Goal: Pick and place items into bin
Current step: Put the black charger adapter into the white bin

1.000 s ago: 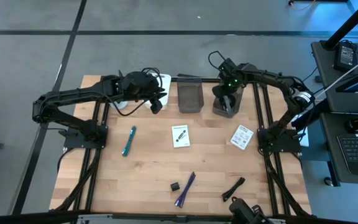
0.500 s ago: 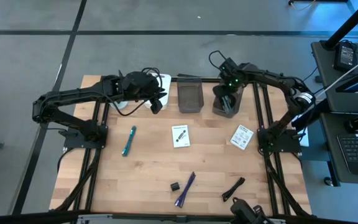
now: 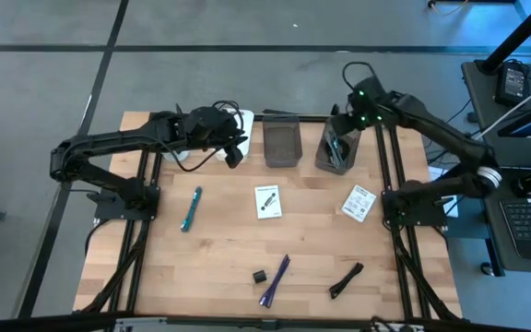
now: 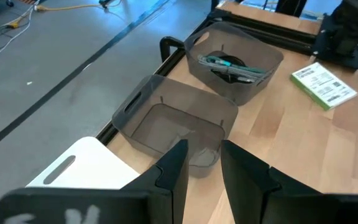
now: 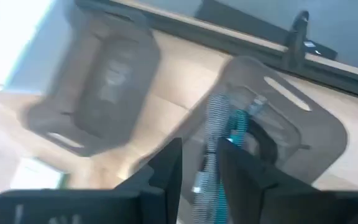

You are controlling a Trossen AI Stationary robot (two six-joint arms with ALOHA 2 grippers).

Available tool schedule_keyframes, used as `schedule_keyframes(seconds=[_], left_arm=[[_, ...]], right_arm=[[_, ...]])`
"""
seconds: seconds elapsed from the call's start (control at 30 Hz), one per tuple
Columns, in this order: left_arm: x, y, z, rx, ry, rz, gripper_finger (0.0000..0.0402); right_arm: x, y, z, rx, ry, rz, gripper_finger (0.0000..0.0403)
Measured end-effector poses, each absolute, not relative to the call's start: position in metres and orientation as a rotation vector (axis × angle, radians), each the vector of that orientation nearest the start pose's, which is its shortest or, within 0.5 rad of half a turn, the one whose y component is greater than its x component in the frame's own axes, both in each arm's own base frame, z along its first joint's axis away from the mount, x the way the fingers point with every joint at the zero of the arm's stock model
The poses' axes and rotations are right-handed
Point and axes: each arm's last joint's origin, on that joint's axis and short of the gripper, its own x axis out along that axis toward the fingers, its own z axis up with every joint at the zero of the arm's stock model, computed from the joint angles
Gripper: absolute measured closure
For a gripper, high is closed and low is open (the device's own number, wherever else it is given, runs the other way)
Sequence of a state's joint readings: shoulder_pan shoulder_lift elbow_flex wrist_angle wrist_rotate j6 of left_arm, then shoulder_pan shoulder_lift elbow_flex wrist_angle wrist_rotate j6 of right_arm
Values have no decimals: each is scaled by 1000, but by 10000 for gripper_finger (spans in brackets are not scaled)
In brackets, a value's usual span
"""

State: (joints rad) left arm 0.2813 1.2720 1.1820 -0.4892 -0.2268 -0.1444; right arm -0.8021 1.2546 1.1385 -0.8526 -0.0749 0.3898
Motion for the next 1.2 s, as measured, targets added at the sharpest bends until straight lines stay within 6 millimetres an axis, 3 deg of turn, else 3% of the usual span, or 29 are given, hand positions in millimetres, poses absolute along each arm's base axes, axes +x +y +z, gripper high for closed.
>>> schedule_keyframes(seconds=[0.23,0.43,0.57,0.9,1.2], left_arm=[[274,86,324,-158,615,523,313],[285,84,311,-189,668,435,314],[288,77,309,-162,681,393,316],[296,37,309,-34,688,320,393],[305,-11,318,26,562,298,399]], right_arm=[[182,-129,326,759,698,-714,337],[202,-88,327,760,737,-590,393],[211,-62,327,742,764,-528,393],[209,-7,319,679,928,-487,398],[189,36,301,476,1124,-393,400]])
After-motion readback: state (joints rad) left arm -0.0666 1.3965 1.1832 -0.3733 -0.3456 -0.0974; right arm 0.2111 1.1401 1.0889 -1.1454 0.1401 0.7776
